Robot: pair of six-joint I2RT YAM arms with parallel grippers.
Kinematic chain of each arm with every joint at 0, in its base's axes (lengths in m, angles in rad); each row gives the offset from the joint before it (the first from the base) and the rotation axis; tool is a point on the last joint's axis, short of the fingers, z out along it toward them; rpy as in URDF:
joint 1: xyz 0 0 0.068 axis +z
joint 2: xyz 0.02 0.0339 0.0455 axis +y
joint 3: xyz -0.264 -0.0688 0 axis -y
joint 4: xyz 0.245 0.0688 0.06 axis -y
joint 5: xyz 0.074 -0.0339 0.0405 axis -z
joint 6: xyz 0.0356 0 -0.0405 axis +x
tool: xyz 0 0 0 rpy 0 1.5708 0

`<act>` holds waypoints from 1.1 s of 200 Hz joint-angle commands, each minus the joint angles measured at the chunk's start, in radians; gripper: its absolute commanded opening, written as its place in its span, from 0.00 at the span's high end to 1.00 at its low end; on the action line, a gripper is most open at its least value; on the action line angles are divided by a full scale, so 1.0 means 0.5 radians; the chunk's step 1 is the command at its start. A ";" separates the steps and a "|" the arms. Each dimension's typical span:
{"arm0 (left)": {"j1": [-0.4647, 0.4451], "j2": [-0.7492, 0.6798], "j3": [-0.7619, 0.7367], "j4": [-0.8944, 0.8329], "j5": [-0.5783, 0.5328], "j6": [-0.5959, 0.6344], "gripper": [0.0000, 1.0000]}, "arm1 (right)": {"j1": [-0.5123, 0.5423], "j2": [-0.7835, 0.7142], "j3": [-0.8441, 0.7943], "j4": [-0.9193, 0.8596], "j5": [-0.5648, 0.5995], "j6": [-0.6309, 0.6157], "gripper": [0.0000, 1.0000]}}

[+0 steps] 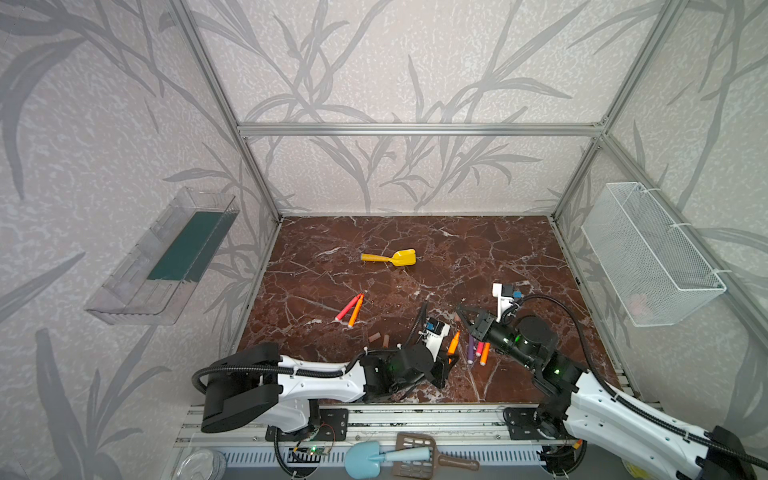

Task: Insert the pens into the pen caps
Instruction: 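Align the cap over the orange marker tip and push it down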

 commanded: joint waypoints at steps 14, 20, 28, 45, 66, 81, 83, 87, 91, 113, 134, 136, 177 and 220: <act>-0.008 -0.098 -0.017 0.029 -0.094 0.026 1.00 | 0.019 -0.028 -0.050 0.028 0.040 0.020 0.93; -0.008 -0.107 -0.021 0.024 -0.099 0.026 1.00 | 0.022 -0.032 -0.059 0.032 0.039 0.027 0.93; -0.008 -0.115 -0.026 0.023 -0.105 0.026 1.00 | 0.030 -0.034 -0.073 0.040 0.044 0.036 0.93; -0.008 -0.120 -0.031 0.021 -0.116 0.026 1.00 | 0.055 -0.040 -0.105 0.073 0.050 0.057 0.93; -0.008 -0.106 -0.044 0.067 -0.129 0.029 1.00 | 0.083 -0.041 -0.121 0.100 0.055 0.065 0.94; -0.008 -0.085 -0.071 0.149 -0.139 0.028 1.00 | 0.090 -0.052 -0.121 0.100 0.058 0.066 0.94; -0.008 -0.084 -0.075 0.158 -0.140 0.027 1.00 | 0.091 -0.055 -0.121 0.099 0.058 0.064 0.94; -0.008 -0.075 -0.079 0.169 -0.140 0.024 1.00 | 0.092 -0.059 -0.121 0.095 0.061 0.064 0.94; -0.007 -0.072 -0.075 0.171 -0.140 0.026 1.00 | 0.093 -0.067 -0.118 0.092 0.063 0.061 0.94; -0.008 -0.053 -0.070 0.170 -0.134 0.022 1.00 | 0.093 -0.106 -0.107 0.048 0.081 0.049 0.94; -0.008 -0.065 -0.070 0.170 -0.154 0.023 1.00 | 0.096 -0.117 -0.108 0.033 0.077 0.049 0.94; -0.010 -0.067 -0.070 0.170 -0.156 0.022 1.00 | 0.098 -0.116 -0.109 0.033 0.076 0.051 0.94; -0.005 -0.130 -0.061 0.150 -0.178 0.047 1.00 | 0.124 -0.088 -0.151 0.069 0.088 0.071 0.94; -0.002 -0.141 -0.037 0.125 -0.191 0.061 1.00 | 0.170 -0.050 -0.167 0.111 0.107 0.077 0.94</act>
